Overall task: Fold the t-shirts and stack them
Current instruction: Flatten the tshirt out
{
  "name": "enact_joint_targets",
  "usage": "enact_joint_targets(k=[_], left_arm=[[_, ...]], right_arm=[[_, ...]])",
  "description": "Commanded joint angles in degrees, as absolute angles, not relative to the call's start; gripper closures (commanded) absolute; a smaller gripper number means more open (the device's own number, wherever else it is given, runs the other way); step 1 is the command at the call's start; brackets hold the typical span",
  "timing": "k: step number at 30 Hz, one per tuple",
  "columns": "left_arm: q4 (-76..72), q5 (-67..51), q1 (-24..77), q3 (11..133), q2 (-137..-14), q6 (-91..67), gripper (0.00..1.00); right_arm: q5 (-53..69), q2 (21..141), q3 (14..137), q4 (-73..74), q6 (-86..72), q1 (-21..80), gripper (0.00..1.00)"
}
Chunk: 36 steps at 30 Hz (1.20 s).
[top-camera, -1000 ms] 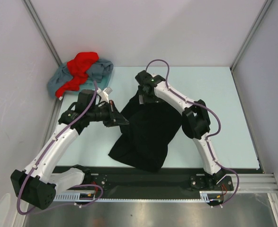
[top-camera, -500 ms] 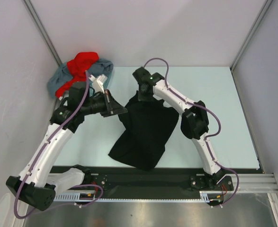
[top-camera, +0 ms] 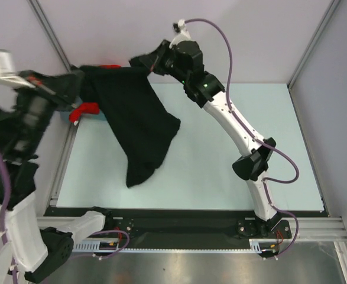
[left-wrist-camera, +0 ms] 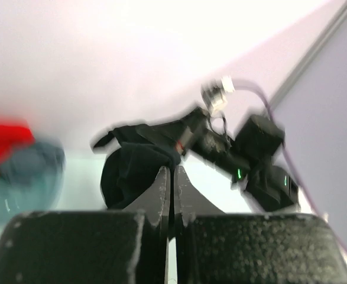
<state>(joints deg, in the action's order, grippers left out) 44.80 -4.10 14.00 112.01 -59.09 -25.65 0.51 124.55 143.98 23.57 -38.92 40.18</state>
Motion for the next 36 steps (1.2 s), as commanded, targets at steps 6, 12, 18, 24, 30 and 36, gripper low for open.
enact_joint_targets(k=[6,12,18,24,30,36], left_arm=[[31.2,-2.3,13.5,134.0,-59.7,-24.7,1.00],[21.6,-24.2,13.6,120.9,-62.7,-36.5,1.00],[15.4,-29.1,28.6,94.2,-63.8,-28.5,1.00],[16.2,-29.4,45.3,80.3,-75.5,-20.1,1.00],[19.5,-29.2,57.8,82.2,-91.6,-12.5,1.00],[23.3,-31.0,61.8,95.2,-108.0,-8.2,1.00]], right_arm=[[0.2,113.7,144.7,6.9,-46.1,39.6,1.00],[3.7,103.2,123.4,11.9,-46.9,31.6,1.00],[12.0,96.9,94.4,15.4,-42.6,20.6,1.00],[10.0,96.7,75.8,12.9,-33.6,9.7,1.00],[7.7,99.3,76.0,16.5,-30.4,3.4,1.00],[3.6,105.3,83.7,19.8,-22.8,1.5,0.98]])
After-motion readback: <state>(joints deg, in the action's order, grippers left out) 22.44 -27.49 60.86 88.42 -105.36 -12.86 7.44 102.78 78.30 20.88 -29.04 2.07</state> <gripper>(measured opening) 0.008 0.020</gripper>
